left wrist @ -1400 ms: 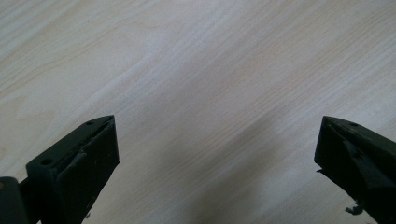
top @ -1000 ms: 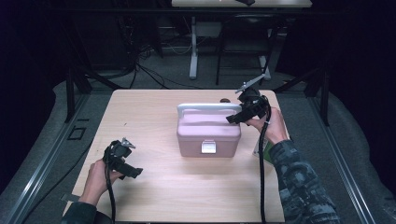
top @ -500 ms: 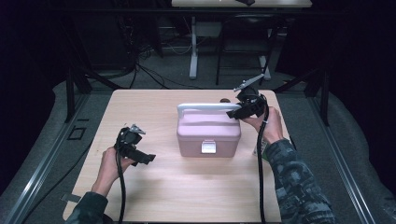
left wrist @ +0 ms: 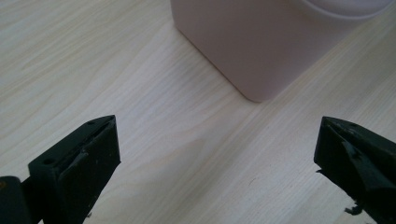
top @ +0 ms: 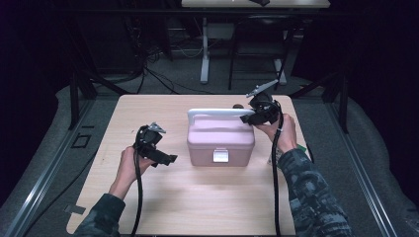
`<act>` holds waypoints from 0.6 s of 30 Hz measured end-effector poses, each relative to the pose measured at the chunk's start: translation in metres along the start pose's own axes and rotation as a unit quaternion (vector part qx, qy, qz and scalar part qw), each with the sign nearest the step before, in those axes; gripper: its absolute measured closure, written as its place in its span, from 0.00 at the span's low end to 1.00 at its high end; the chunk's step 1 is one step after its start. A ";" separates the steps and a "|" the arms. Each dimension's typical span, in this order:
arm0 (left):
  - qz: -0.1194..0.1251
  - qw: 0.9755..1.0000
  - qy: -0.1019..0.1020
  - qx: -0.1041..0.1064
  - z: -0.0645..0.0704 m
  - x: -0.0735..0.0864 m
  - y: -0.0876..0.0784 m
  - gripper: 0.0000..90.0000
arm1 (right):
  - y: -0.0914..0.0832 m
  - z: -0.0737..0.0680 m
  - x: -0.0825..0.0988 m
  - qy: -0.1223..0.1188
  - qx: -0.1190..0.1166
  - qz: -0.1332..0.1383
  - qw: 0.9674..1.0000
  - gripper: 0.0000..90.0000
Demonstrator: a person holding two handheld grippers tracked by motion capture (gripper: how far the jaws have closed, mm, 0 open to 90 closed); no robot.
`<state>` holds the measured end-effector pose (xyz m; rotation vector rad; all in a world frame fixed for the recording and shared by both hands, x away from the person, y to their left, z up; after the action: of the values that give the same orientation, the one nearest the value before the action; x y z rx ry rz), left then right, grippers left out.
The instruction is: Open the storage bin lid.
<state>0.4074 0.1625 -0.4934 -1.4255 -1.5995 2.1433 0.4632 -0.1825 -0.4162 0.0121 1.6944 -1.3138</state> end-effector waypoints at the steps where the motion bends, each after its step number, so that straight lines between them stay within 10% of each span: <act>1: 0.003 1.000 0.000 0.000 0.000 -0.001 -0.001 0.01 | 0.000 0.000 0.000 0.002 0.000 -0.001 1.000 0.70; 18: 0.045 0.999 0.011 0.017 0.014 -0.025 -0.005 0.05 | 0.001 0.007 -0.008 0.009 0.002 -0.002 1.000 0.72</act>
<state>0.4084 0.1407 -0.4744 -1.5327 -1.5116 2.1831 0.4724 -0.1833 -0.4118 0.0231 1.7084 -1.3227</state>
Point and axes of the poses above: each handheld gripper's, and its own axes: y roughly forward along the jaws, x roughly out of its underside, z roughly to its right, the point moved 2 cm from there along y, roughly forward along the jaws, and after that the axes turned 3 degrees about y, right-handed, at the moved point
